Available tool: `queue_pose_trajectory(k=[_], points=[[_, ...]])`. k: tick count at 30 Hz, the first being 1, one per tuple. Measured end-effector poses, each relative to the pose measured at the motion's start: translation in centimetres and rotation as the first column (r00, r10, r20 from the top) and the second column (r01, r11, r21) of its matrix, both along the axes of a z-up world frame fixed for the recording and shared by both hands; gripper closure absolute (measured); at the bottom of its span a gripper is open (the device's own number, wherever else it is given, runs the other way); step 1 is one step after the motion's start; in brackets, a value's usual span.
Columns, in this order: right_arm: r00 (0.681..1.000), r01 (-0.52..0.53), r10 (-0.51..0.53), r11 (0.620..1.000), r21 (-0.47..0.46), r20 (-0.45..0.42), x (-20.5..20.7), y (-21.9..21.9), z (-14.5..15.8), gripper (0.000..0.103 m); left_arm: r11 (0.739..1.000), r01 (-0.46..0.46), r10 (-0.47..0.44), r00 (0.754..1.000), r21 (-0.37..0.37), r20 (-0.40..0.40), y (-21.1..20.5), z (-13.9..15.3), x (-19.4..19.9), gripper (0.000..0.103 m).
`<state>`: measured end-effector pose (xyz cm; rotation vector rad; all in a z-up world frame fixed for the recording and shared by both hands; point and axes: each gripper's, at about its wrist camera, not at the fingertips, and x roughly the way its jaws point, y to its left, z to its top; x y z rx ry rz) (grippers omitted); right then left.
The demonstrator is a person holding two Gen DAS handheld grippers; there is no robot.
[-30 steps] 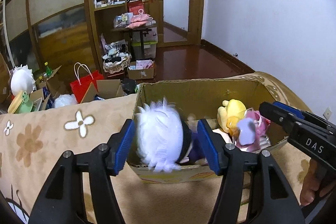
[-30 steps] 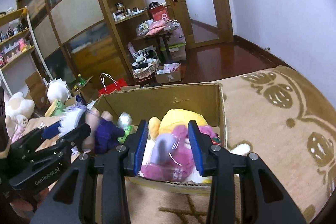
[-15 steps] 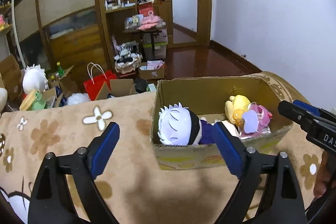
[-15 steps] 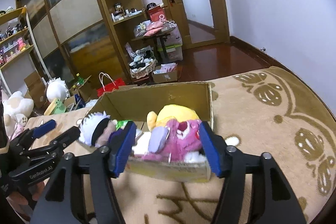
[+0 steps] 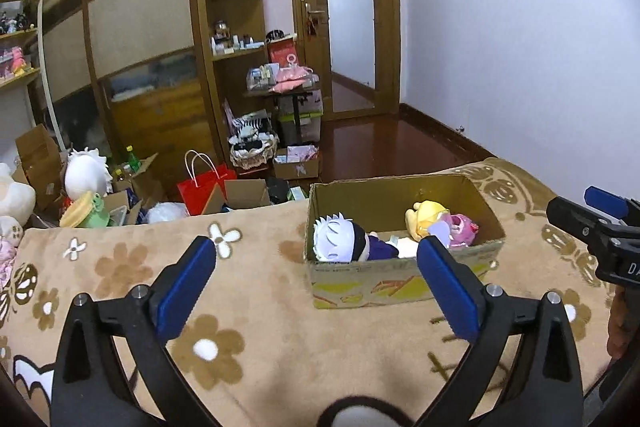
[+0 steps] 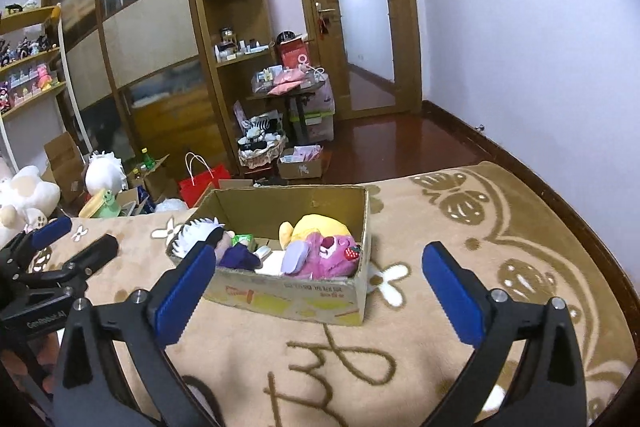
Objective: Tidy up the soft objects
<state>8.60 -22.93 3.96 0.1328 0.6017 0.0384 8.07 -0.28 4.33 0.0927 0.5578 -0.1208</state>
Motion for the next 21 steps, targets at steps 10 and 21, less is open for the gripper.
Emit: queue_pose_trajectory(k=[10, 21], points=[[0.997, 0.026, -0.027, 1.0, 0.005, 0.077, -5.8, -0.7, 2.4, 0.0, 1.0, -0.027, 0.027, 0.999, 0.009, 0.04, 1.4, 1.4, -5.0, 0.003], [0.996, 0.04, -0.042, 0.999, 0.035, 0.072, -8.3, -1.6, 0.6, 0.0, 1.0, -0.025, 0.024, 0.998, 0.017, 0.057, 1.5, 0.1, -6.1, 0.003]])
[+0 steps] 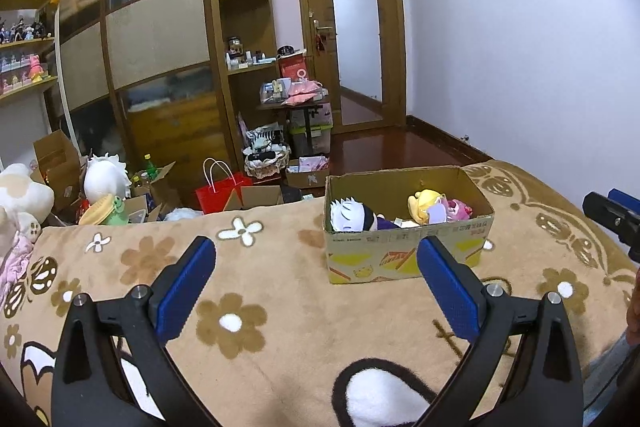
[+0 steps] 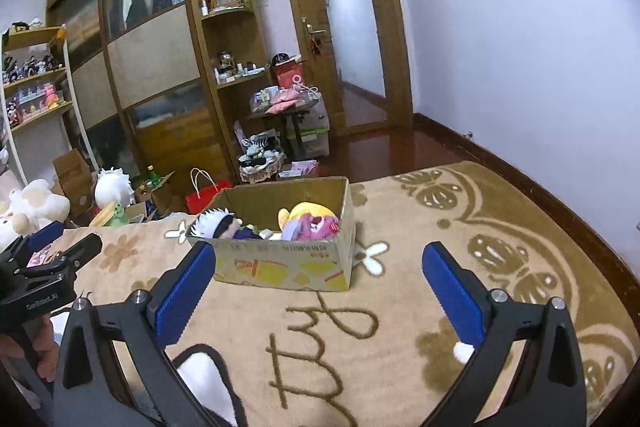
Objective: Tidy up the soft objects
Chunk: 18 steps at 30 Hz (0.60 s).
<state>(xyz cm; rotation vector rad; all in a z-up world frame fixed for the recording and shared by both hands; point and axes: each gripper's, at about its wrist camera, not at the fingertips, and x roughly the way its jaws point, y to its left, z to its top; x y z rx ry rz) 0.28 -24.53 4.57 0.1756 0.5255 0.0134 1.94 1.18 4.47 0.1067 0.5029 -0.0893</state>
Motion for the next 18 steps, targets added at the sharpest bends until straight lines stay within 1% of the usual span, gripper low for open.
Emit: queue_pose_trajectory(k=[5, 11, 18], points=[[1.0, 0.009, -0.009, 0.999, -0.042, -0.013, 0.2, 0.4, -1.1, 0.0, 1.0, 0.013, -0.013, 1.0, 0.024, -0.004, -0.3, -1.1, 0.0, 0.003], [1.0, 0.006, -0.008, 0.997, -0.077, -0.03, 0.6, 1.0, -2.0, 0.0, 1.0, 0.018, -0.018, 1.0, 0.016, -0.017, -0.1, -1.8, 0.3, 0.003], [0.999, 0.008, -0.011, 0.996, -0.088, -0.037, 1.0, 1.2, -2.3, 0.0, 1.0, 0.021, -0.02, 0.999, 0.014, -0.036, 0.0, -2.3, 0.6, 0.003]])
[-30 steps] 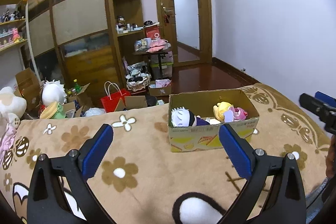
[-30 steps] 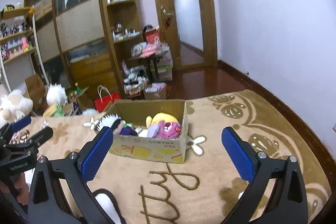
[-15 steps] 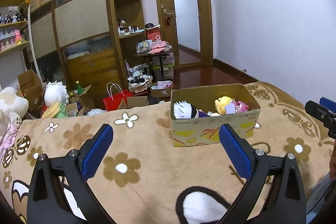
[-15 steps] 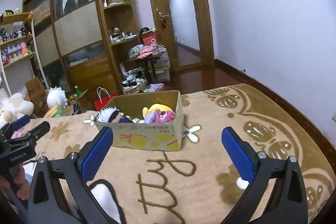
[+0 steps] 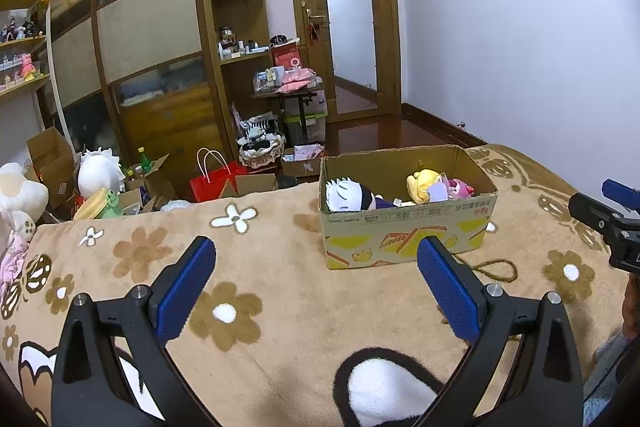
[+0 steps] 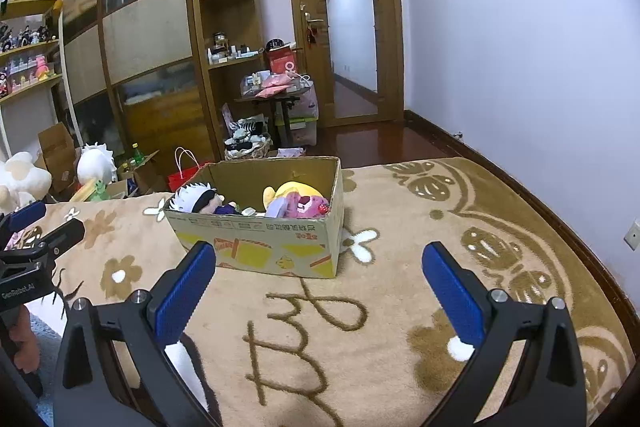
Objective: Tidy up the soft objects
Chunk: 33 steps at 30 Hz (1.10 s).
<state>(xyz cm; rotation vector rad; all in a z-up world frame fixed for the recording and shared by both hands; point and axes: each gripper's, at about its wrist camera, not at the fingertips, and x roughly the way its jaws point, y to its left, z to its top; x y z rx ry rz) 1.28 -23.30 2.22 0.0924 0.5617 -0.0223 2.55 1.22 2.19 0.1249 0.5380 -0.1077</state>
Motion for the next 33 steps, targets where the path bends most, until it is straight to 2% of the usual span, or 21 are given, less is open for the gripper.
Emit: queue_pose_trajectory(k=[7, 33], points=[[1.0, 0.0, 0.0, 1.0, -0.002, -0.002, 0.14, 0.04, -0.19, 0.0, 1.0, 0.002, -0.002, 1.0, 0.021, -0.004, -0.33, -0.3, -0.01, 0.003], [1.0, 0.0, 0.0, 1.0, 0.0, -0.003, 0.14, 0.17, -0.18, 0.0, 1.0, 0.005, -0.005, 1.0, 0.016, -0.011, -0.1, -0.47, 0.07, 0.003]])
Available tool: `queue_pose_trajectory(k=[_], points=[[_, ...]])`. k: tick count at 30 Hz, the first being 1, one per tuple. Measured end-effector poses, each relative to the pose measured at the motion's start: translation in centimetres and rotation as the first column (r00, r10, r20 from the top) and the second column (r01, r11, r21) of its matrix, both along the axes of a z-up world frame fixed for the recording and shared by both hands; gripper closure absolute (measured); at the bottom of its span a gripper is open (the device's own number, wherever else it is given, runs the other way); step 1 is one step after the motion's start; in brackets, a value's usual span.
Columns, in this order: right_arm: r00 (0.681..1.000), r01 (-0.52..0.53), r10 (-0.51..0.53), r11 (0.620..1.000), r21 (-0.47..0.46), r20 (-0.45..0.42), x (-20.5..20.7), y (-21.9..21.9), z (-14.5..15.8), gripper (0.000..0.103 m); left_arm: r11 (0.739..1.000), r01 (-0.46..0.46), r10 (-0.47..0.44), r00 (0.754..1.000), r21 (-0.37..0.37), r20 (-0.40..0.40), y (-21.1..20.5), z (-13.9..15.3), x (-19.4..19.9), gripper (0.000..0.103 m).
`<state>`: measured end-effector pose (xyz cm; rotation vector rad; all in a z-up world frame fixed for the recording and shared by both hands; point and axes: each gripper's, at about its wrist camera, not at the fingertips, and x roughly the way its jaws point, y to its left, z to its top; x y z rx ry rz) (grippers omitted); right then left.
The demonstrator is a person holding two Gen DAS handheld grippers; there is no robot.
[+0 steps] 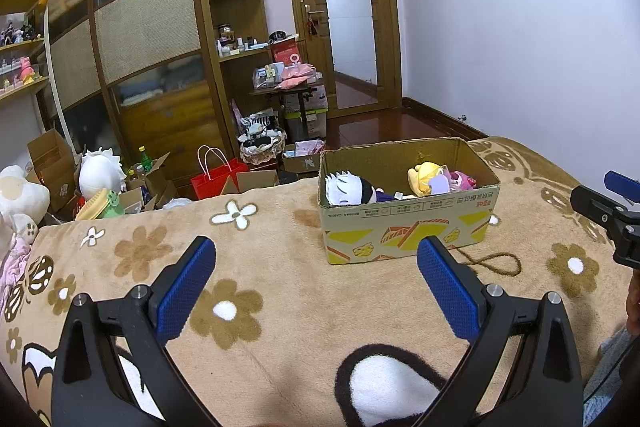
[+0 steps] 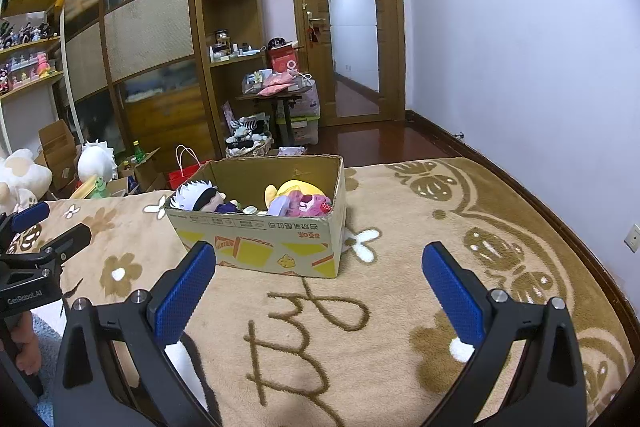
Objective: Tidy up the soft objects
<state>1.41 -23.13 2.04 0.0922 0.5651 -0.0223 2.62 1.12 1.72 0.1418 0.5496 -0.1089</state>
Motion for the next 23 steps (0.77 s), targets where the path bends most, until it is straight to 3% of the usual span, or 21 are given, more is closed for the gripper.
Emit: queue_pose_trajectory(k=[23], points=[[1.0, 0.0, 0.0, 1.0, -0.003, -0.001, 0.05, -0.09, -0.04, 0.0, 1.0, -0.001, 0.001, 1.0, -0.003, -0.008, 0.26, -0.2, -0.01, 0.003]])
